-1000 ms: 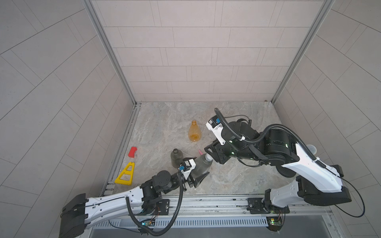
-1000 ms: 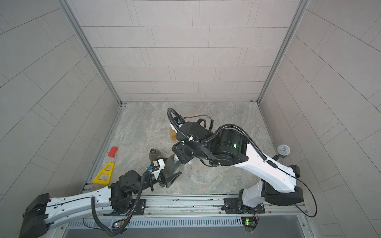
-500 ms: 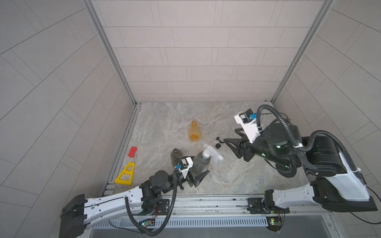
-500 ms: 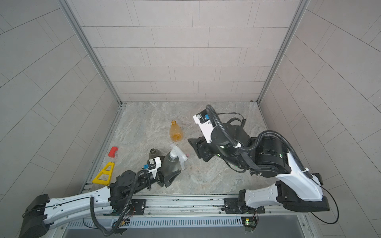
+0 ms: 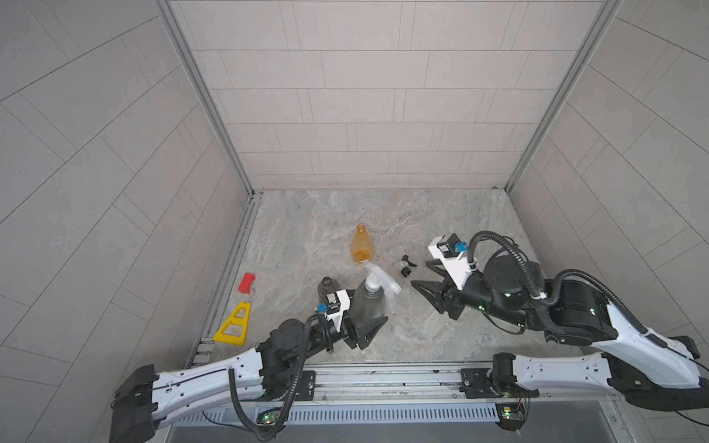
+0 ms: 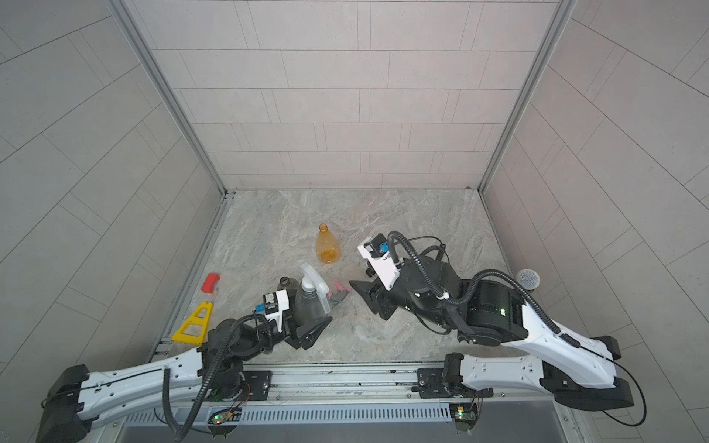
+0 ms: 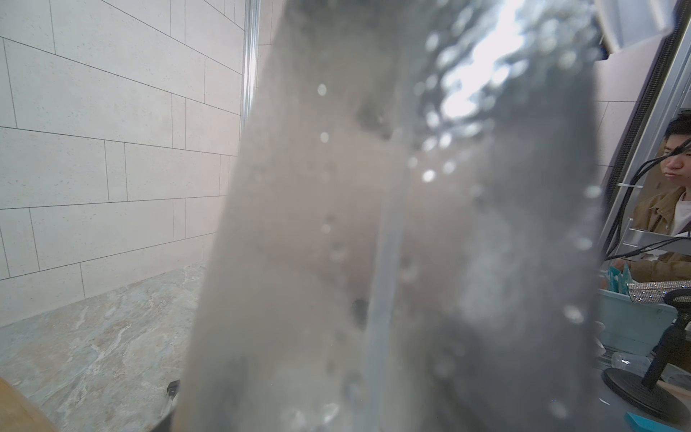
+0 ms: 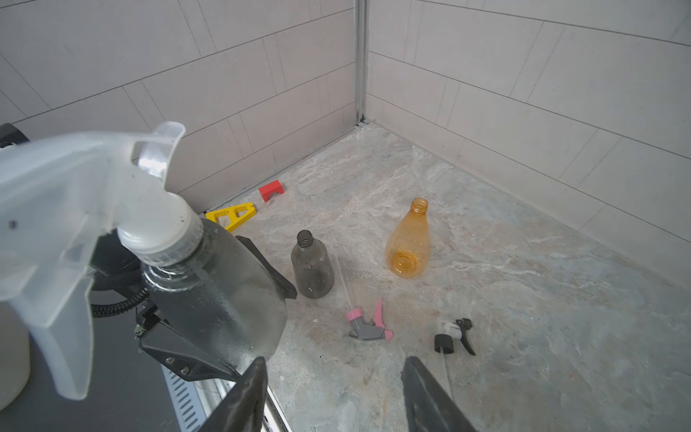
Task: Attach spray nozzles to spray bottles
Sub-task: Screw the spray nozzle on the spray bottle.
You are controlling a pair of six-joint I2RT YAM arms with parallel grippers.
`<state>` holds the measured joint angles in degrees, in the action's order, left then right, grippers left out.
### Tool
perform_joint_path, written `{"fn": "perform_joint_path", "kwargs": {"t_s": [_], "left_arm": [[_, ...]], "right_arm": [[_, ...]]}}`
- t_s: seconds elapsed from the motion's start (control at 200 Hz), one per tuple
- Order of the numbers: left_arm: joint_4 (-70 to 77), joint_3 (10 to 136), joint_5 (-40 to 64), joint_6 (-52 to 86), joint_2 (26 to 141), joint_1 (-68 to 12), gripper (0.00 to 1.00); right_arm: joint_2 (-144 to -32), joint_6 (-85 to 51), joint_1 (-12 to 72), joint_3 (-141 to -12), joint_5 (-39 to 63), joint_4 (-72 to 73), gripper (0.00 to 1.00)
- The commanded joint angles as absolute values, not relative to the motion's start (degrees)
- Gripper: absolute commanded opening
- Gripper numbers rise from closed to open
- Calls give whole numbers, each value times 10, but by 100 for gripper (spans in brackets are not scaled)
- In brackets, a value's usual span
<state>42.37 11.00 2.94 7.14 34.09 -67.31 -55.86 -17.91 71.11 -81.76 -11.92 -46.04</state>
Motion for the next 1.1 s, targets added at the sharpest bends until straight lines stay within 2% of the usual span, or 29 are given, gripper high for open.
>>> {"fn": "perform_joint_path", "kwargs": {"t_s": [0.0,0.56,0.73,0.815,0.966,1.096], "left_arm": [[463,125,36,78,339,-676,0],[461,125,21,77,350,-675,0],[458,125,15,75,348,-674,0],[459,126,15,75,350,-674,0],[461,127,16,76,352,-674,0],[463,126,23,79,346,-674,0]], "right_arm": [[-554,-163,734,-824,-127,-413,59],[-607,-147,880,-856,-241,-395,59],[-644,-128,967,-873,-266,-375,58],[-659,-117,994,-881,-252,-371,59],[-665,-133,995,-872,-160,-349,63],[-630,-138,995,-856,-152,-348,64]]}}
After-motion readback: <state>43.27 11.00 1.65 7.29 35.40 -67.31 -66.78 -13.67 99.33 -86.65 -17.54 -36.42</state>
